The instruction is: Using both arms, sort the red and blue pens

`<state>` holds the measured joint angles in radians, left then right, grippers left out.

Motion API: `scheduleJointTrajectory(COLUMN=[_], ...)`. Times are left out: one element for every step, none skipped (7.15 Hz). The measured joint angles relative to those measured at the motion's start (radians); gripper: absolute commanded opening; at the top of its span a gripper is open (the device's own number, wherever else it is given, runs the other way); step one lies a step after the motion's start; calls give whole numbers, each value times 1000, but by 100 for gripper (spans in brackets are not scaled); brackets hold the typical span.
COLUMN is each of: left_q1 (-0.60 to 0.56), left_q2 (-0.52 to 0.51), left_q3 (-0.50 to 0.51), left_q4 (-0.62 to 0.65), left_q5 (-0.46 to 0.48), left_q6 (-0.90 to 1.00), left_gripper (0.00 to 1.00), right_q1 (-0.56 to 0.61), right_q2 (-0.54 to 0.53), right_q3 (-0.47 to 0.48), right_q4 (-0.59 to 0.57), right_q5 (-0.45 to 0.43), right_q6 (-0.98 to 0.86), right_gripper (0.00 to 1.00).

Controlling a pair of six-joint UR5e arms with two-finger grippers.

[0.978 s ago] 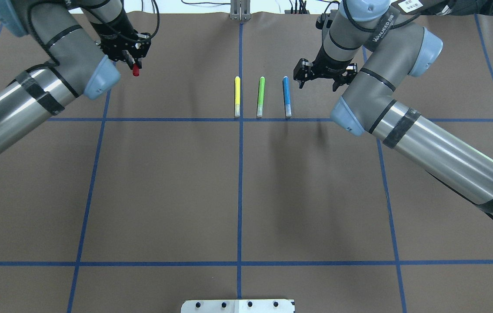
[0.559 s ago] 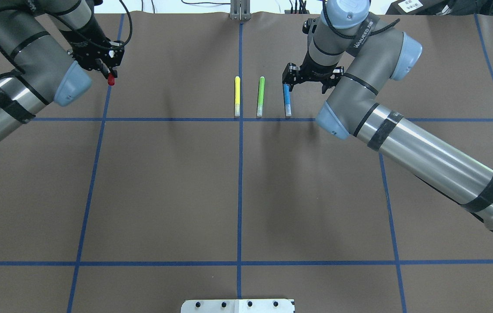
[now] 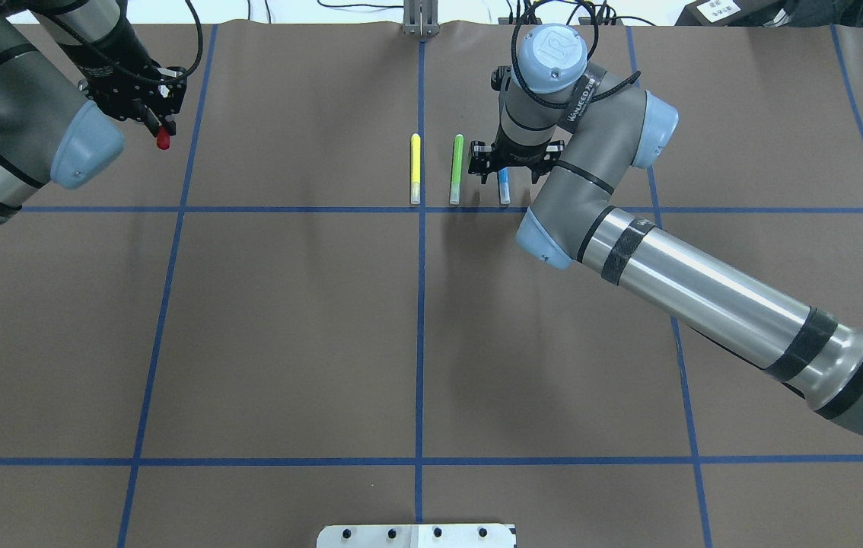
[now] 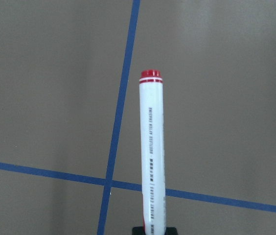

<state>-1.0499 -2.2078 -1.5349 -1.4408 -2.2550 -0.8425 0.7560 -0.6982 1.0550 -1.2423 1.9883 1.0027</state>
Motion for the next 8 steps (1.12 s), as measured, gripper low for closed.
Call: scheduleJointTrajectory(left_q1=[-2,-3,-3,-4,-4,-4,-4,-4], left_q2=[0,0,0,0,0,0,0,0], left_q3=[-1,-1,-1,-1,-1,-1,-1,-1], left_q4=[0,0,0,0,0,0,0,0], left_q5=[0,0,1,1,2,2,2,2], left_q6=[0,0,0,0,0,0,0,0], left_gripper=[0,0,0,0,0,0,0,0], right_q1=[-5,-8,-8,-9,-9,-9,-9,-9], right_q2=[2,3,3,3,4,4,5,5], right_q3=[-12,-17,-19,-19,-19,-19,-19,-18], right_q4=[9,12,13,13,14,14,14,14], right_q5=[-2,-3,-3,-3,-3,-2,-2,-1], right_q6=[-3,-5,-5,-5,-4,-4,-4,-4], right_gripper=[77,67,53,39,25,13,0,0])
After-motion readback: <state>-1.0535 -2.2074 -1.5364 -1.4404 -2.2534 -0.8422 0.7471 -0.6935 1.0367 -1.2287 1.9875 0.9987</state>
